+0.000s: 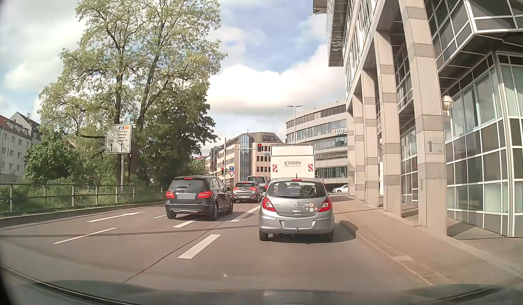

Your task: Follow the waypoints while adhering to traffic rules and regulations

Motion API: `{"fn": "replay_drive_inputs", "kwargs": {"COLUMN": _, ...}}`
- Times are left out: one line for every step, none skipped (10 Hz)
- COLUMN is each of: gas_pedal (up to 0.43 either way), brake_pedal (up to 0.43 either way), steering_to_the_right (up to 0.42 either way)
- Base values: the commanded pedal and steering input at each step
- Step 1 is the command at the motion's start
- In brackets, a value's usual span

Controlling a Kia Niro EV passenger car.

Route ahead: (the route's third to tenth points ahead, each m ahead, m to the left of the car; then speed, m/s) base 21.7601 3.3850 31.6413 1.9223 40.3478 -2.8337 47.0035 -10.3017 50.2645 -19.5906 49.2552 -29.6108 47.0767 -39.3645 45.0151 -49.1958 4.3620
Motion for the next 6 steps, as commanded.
{"fn": "replay_drive_inputs", "kwargs": {"gas_pedal": 0.047, "brake_pedal": 0.000, "steering_to_the_right": 0.019}}
{"fn": "replay_drive_inputs", "kwargs": {"gas_pedal": 0.047, "brake_pedal": 0.000, "steering_to_the_right": 0.019}}
{"fn": "replay_drive_inputs", "kwargs": {"gas_pedal": 0.039, "brake_pedal": 0.000, "steering_to_the_right": 0.018}}
{"fn": "replay_drive_inputs", "kwargs": {"gas_pedal": 0.039, "brake_pedal": 0.000, "steering_to_the_right": 0.017}}
{"fn": "replay_drive_inputs", "kwargs": {"gas_pedal": 0.039, "brake_pedal": 0.000, "steering_to_the_right": 0.017}}
{"fn": "replay_drive_inputs", "kwargs": {"gas_pedal": 0.039, "brake_pedal": 0.000, "steering_to_the_right": 0.017}}
